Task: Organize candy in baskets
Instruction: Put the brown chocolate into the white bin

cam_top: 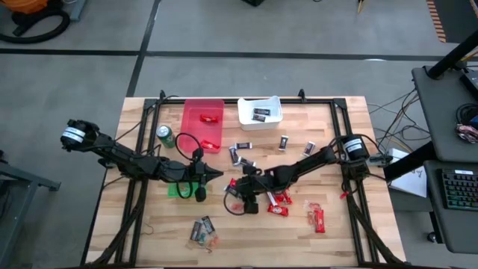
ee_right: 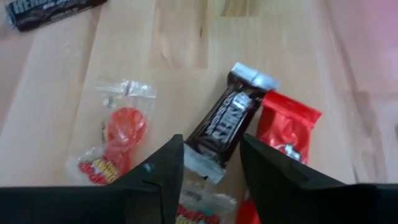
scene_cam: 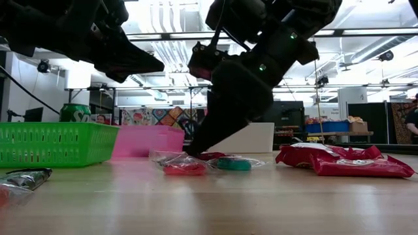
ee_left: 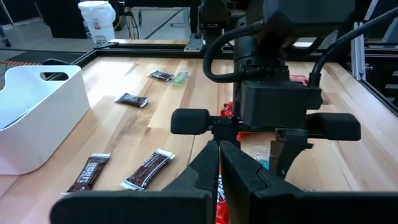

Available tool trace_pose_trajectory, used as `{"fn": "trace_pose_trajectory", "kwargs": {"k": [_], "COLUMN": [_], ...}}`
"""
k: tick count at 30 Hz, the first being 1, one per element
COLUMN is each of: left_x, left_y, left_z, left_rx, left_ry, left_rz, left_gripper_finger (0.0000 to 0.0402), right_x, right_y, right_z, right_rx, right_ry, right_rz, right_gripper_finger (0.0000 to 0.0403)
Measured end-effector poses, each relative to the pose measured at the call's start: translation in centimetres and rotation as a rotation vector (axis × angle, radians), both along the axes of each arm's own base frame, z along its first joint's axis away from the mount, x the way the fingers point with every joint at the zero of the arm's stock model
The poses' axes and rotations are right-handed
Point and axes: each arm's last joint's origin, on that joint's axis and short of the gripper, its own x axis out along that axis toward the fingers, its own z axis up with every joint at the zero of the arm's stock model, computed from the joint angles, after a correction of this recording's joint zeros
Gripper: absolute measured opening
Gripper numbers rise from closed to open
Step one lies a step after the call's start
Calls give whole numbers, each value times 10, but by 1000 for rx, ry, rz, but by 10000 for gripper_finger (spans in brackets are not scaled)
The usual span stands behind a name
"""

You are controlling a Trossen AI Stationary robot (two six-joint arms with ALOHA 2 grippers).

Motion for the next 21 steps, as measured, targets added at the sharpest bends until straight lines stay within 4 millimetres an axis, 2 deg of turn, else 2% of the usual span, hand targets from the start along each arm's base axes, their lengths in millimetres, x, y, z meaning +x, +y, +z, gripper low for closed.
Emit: {"fn": "trace_pose_trajectory", "kwargs": {"k": [8,13,21], "left_x": [0,0,0], "left_y": [0,0,0], "left_z": [0,0,0], "left_rx": [8,8,26], "left_ry": [1,1,3], "left_rz": [-2,-2,-6], "left_gripper_finger": [0,0,0], "right_x": [0,2,8], "right_y": [2,-1,1], "right_z": [0,-6,-11], "right_rx": [4,-73,-83], "right_ry": [-10,-22,-75], "right_rz": [-3,-84,-88], "right_gripper_finger": [216,223,221]}}
